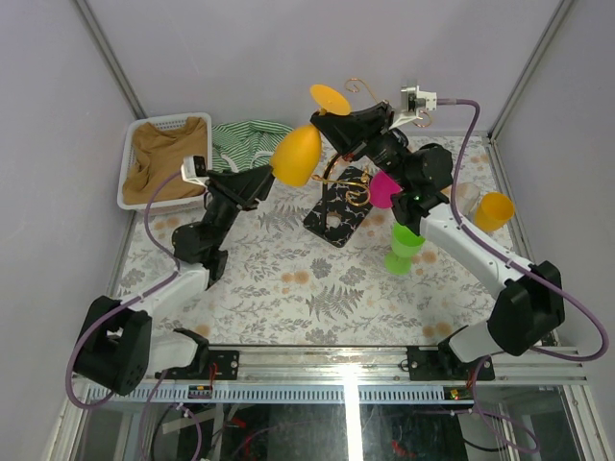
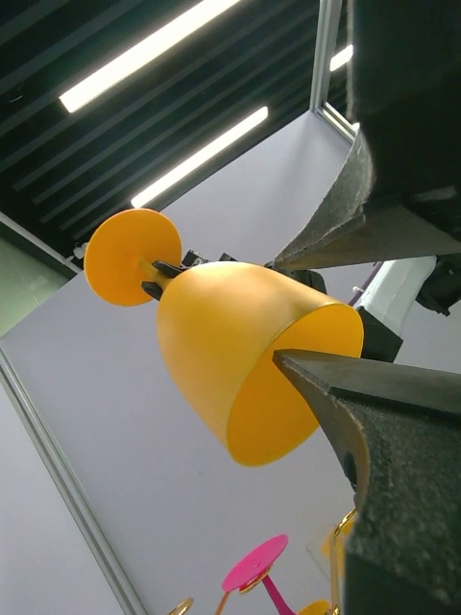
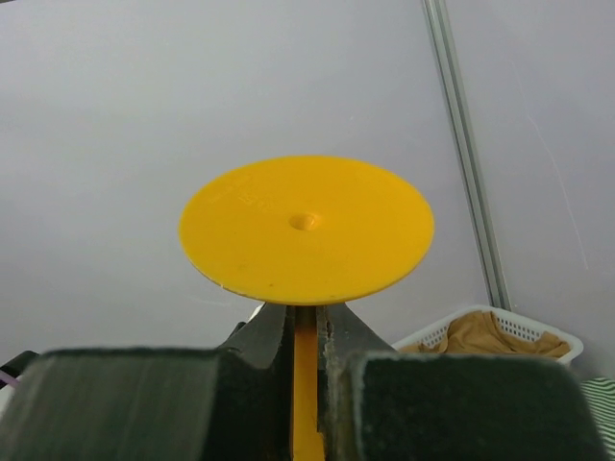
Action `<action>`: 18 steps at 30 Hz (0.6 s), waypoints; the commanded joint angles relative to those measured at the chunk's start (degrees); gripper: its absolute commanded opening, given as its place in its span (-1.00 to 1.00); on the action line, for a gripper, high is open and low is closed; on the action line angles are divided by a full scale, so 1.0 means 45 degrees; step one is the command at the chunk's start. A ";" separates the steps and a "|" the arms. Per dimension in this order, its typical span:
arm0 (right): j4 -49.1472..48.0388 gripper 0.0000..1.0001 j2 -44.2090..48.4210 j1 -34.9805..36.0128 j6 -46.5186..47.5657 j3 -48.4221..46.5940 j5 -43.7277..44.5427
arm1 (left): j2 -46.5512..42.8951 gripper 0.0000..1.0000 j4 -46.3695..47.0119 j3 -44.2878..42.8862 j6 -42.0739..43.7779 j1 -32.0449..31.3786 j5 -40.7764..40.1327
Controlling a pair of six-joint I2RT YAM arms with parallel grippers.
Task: Place the wine glass upside down on the wine glass rack
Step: Turn the wine glass upside down at the wine rack.
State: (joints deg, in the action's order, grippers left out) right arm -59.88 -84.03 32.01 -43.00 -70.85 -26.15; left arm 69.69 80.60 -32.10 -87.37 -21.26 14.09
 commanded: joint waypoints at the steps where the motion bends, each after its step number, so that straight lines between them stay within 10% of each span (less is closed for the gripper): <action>1: -0.1477 -1.00 -0.0157 0.0134 -0.0553 -0.0088 0.0064 | 0.0380 -0.29 0.1761 -0.0382 -0.0457 0.0051 0.0304; 18: -0.1945 -0.77 -0.0353 0.0152 -0.0926 0.0121 0.0257 | 0.0890 -1.00 0.2490 -0.0636 -0.0634 0.0056 0.0229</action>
State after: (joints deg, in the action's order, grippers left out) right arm -64.73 -86.98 32.12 -48.10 -70.74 -25.63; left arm 73.08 88.25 -33.10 -91.29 -21.26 14.72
